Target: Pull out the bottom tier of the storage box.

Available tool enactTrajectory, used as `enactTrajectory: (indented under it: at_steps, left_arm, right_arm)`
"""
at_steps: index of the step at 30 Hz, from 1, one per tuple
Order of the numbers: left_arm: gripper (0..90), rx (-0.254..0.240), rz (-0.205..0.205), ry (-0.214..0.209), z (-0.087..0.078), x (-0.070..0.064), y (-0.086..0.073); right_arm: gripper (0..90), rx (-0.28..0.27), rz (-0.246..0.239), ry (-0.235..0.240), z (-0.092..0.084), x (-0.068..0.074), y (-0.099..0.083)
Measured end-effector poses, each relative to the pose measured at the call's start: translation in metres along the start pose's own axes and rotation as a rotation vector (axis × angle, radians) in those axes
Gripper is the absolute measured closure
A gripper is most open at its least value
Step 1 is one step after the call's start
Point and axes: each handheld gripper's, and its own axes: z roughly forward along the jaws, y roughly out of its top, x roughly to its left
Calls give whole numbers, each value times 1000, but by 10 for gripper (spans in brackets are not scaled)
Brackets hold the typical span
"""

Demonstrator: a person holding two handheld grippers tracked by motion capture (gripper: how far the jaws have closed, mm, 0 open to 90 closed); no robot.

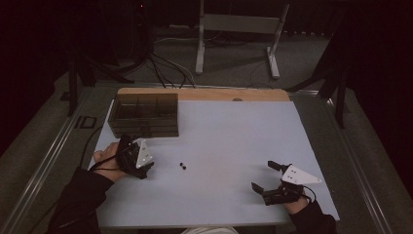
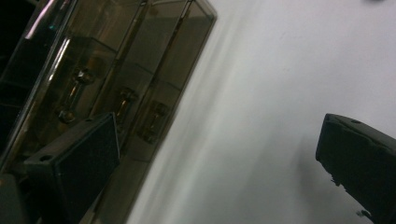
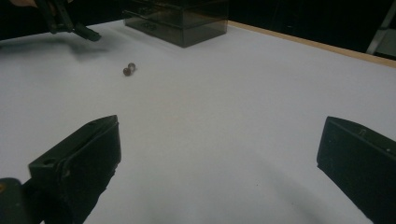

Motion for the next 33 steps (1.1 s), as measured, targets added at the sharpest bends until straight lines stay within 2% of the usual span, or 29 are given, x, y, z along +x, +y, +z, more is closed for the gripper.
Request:
enactTrajectory:
  at_steps: [2, 6, 10, 12, 15, 19, 21, 23, 24, 25, 27, 28, 30, 31, 33]
  left_arm:
    - [8, 9, 8, 3, 0, 1, 0]
    - [8, 16, 27, 37, 1, 2, -1]
    - [8, 67, 80, 76, 4, 2, -2]
    - [8, 77, 85, 83, 7, 1, -3]
    - [8, 113, 124, 95, 9, 0, -2]
    - [8, 165, 192, 156, 14, -4, -1]
    - [8, 192, 199, 183, 16, -5, 0]
    - [8, 202, 182, 179, 17, -5, 1]
    - [8, 215, 190, 188, 17, -6, 1]
    - [8, 235, 209, 206, 18, -7, 2]
    - [8, 258, 222, 253, 21, -10, 2]
    - [8, 260, 243, 255, 20, -11, 2]
    - [8, 266, 241, 260, 22, -12, 3]
    - [17, 265, 254, 264, 22, -12, 2]
    - [56, 275, 256, 267, 24, -13, 2]
  right_arm:
    - [1, 4, -2, -1, 0, 1, 0]
    - [0, 1, -1, -3, 0, 0, 0]
    - [0, 4, -2, -5, 0, 0, 0]
    - [1, 2, -1, -6, 0, 0, 0]
    - [1, 9, -2, -4, 0, 0, -1]
    - [1, 8, -2, -5, 0, 0, -1]
    - [1, 7, 0, -5, 0, 0, -1]
    - [1, 2, 2, -6, 0, 0, -1]
    - [0, 3, 1, -7, 0, 0, -1]
    - [1, 6, -1, -8, 0, 0, -1]
    - [1, 8, 1, -6, 0, 0, -1]
    - [1, 6, 3, -6, -1, 0, -1]
    - [1, 6, 1, -8, -1, 0, -1]
    - [0, 8, 1, -8, -1, 0, -1]
    - [1, 7, -1, -7, -1, 0, -1]
